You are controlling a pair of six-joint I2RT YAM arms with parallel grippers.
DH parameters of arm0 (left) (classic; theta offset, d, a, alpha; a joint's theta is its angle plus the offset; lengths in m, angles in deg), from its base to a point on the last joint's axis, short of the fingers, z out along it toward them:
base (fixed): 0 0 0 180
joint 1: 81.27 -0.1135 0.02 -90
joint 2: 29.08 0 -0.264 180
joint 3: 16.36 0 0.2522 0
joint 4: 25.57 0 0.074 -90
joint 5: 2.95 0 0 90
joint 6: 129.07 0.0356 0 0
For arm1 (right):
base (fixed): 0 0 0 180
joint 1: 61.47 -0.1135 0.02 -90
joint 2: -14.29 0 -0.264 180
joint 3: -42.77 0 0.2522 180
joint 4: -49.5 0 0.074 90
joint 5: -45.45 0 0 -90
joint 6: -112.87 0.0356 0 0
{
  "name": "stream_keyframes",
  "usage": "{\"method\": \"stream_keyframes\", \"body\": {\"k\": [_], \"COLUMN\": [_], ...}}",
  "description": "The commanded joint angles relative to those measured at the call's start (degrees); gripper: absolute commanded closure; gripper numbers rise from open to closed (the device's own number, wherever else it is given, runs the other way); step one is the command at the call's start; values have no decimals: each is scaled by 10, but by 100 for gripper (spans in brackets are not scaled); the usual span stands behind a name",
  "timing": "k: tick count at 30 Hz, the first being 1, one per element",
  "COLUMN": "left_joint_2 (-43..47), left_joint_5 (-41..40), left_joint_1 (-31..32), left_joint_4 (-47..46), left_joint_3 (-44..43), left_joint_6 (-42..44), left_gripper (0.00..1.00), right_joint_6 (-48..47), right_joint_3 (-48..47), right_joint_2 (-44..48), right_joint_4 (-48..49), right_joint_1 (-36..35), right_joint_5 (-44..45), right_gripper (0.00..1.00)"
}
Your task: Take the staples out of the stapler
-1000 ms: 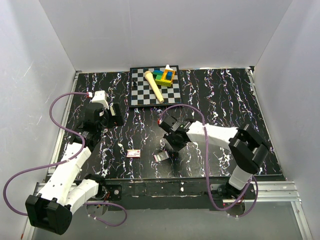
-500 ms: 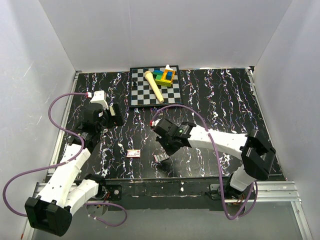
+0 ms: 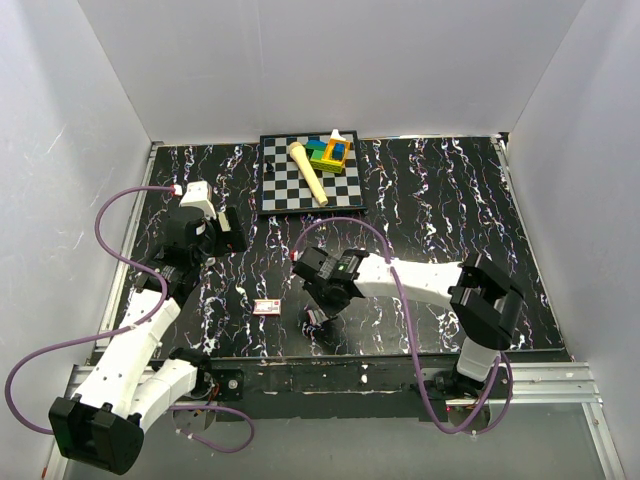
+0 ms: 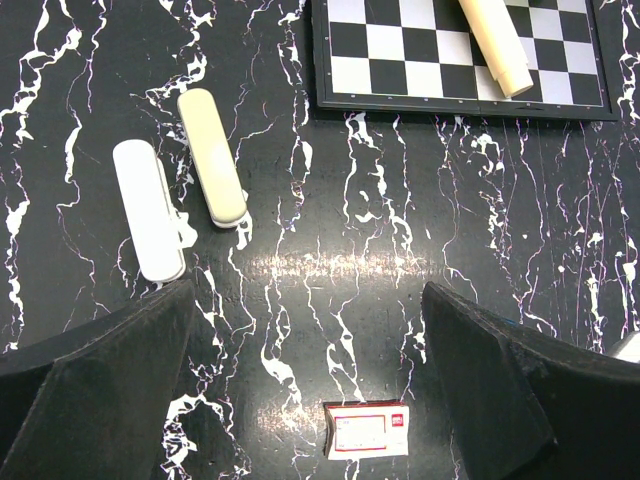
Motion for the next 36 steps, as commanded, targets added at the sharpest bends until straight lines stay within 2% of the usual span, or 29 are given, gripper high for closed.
{"method": "stream_keyframes", "body": {"k": [1, 23, 36], "left_joint_2": [12, 5, 2], "left_joint_5": [4, 5, 10], "left_joint_1": [-3, -3, -4], "left_joint_4": [4, 5, 5], "left_joint_3": [-13, -13, -13], "left_joint_6": [0, 2, 1], "left_gripper": [2, 2, 2], "right_joint_6": [17, 28, 31], "right_joint_3": [-26, -36, -43], "right_joint_2": [-10, -41, -24], "right_joint_4": [13, 24, 10], "right_joint_1": [-6, -11, -11], "right_joint_5": [8, 13, 29], "right_gripper": [86, 83, 61]}}
